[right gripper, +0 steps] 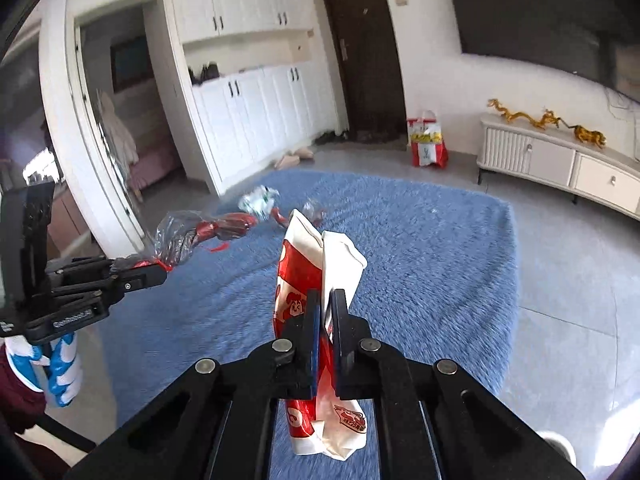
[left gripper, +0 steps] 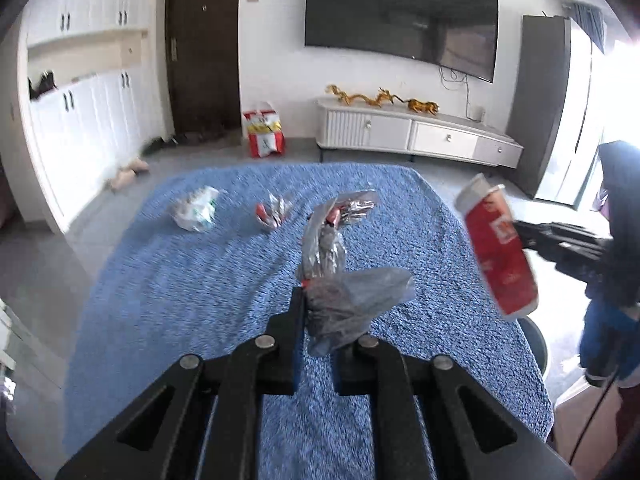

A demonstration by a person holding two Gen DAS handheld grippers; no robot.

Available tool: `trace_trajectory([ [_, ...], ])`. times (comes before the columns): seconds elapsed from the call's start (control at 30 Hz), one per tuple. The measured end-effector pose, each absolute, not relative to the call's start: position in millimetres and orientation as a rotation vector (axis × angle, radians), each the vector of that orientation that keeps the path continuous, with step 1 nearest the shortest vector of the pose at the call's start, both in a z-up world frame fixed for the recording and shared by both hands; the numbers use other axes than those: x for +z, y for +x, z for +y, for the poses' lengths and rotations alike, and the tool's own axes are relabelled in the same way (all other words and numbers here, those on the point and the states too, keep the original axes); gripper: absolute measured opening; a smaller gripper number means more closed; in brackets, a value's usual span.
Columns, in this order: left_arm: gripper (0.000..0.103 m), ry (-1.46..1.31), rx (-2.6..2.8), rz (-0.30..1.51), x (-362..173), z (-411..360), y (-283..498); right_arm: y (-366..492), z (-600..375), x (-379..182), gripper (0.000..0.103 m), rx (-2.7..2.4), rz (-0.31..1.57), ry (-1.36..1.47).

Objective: Collect trash
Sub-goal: 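Carry both items to the white bin and open both tools over it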

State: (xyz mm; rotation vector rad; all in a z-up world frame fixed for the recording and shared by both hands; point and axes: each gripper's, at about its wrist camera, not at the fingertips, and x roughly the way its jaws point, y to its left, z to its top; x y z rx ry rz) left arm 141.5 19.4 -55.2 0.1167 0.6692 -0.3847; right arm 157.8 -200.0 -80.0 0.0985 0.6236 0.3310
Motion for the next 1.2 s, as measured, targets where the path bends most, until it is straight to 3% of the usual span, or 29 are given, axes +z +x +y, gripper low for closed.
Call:
trace_trajectory([
  [0.43,0.010,0.237,-0.380,0.558,-19,-32,63,56,-263,-53,0.005,0.237,0.488,0.142],
  [0.73,0.010,0.349,-0.460,0.528,-16,-100,36,10,-323,-67,0.005,0.127,0.460,0.194],
  [1.2,0.010,0.471,-0.822,0.835,-110,-263,51,1,-421,-175,0.005,-0.110,0.622,0.373],
])
